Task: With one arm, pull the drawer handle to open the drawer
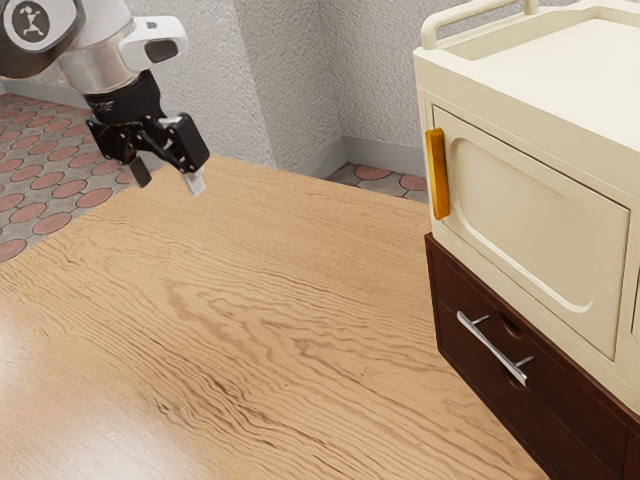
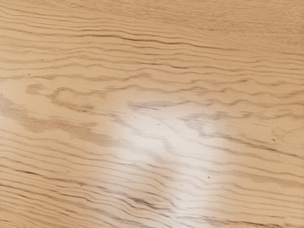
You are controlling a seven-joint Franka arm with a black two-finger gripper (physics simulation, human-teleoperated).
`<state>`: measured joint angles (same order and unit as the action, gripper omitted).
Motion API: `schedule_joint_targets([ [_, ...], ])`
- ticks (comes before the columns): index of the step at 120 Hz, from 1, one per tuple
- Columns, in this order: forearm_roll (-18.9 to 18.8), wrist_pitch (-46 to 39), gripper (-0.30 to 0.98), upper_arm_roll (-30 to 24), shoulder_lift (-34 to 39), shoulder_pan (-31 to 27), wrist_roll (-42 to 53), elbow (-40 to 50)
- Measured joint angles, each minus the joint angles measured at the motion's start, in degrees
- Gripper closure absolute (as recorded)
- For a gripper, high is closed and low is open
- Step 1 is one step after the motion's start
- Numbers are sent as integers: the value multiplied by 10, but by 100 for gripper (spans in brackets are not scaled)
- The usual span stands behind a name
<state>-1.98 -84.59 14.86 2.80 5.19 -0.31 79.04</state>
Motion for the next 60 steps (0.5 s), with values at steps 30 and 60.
schedule_joint_targets([
  [30,0,1,3,0,0,-26,0,0],
  [60,0,1,3,1,0,-19,-1,0],
])
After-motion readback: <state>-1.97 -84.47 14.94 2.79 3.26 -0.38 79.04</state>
